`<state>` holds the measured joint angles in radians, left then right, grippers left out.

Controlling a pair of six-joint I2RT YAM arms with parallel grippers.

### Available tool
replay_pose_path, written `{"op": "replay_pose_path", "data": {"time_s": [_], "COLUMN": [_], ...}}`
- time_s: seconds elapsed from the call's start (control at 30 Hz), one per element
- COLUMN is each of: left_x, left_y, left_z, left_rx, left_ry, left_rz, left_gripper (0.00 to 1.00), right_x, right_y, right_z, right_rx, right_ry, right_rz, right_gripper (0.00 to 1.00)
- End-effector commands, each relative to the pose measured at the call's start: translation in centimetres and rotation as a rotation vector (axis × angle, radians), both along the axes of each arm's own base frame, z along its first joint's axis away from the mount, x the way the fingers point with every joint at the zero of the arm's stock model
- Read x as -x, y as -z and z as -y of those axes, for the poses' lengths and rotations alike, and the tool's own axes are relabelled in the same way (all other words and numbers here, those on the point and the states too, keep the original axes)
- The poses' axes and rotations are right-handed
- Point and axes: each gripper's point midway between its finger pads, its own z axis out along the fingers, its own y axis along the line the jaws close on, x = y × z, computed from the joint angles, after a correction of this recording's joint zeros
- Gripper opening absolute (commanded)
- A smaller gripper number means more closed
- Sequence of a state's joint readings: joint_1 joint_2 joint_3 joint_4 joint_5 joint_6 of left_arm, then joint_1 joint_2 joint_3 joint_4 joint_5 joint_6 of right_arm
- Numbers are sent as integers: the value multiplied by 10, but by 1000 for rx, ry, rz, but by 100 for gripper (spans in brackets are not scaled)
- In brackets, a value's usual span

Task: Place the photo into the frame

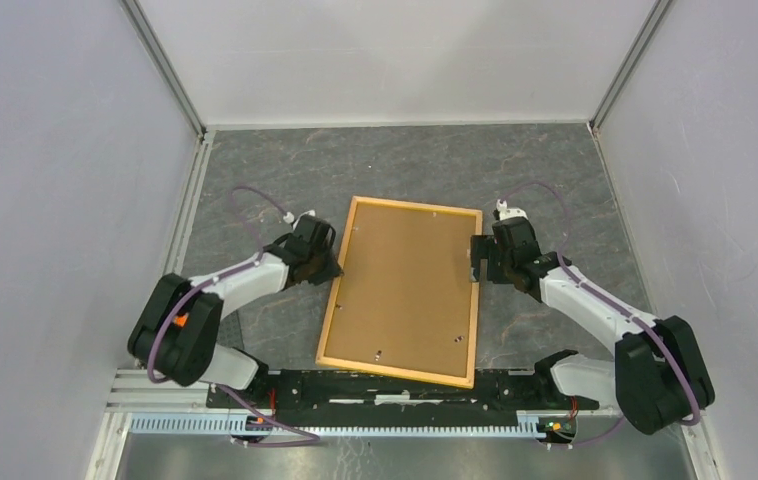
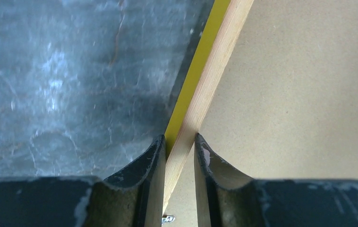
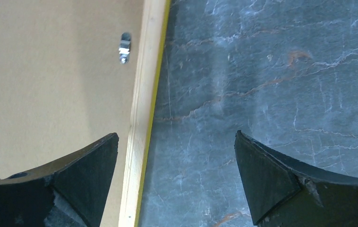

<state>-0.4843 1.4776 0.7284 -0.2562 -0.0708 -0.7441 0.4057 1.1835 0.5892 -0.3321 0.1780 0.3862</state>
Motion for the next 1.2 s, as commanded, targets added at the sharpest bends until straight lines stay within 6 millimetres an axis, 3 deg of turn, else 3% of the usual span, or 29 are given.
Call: {"op": "replay_pose_path", "data": {"time_s": [0.0, 0.1, 0.2, 0.33, 0.47, 0.53, 0.7, 1.1, 1.17], "left_x": [31, 41, 46, 50, 46, 46, 46, 44, 43], "left_y": [13, 20, 24, 30, 34, 36, 39, 41, 40], "left_z": [-3, -8, -10, -14, -10, -8, -10, -11, -11], "left_rx": [111, 167, 210, 202, 201, 196, 185, 181, 181], "left_ry": [-123, -182, -212, -229, -223, -218, -230, -247, -248], "left_rz": [-35, -9, 18, 10, 0, -13, -26, -32, -29], "left_gripper": [8, 4, 3, 2, 2, 3, 3, 2, 2], "right_x": [-31, -46, -60, -74, -78, -79, -80, -107, -107], "right_y": [-19, -20, -20, -20, -12, -8, -2, 11, 12], "right_z": [-16, -24, -33, -32, -33, -34, -22, -20, -21], "right_rx": [-85, -85, -79, -59, -68, -80, -7, 40, 37], "right_ry": [42, 19, -19, 21, 99, 144, 271, 335, 348], "right_rz": [46, 44, 37, 33, 4, -6, -15, 4, -2], "right_gripper": [98, 97, 87, 81, 77, 70, 68, 63, 55]}}
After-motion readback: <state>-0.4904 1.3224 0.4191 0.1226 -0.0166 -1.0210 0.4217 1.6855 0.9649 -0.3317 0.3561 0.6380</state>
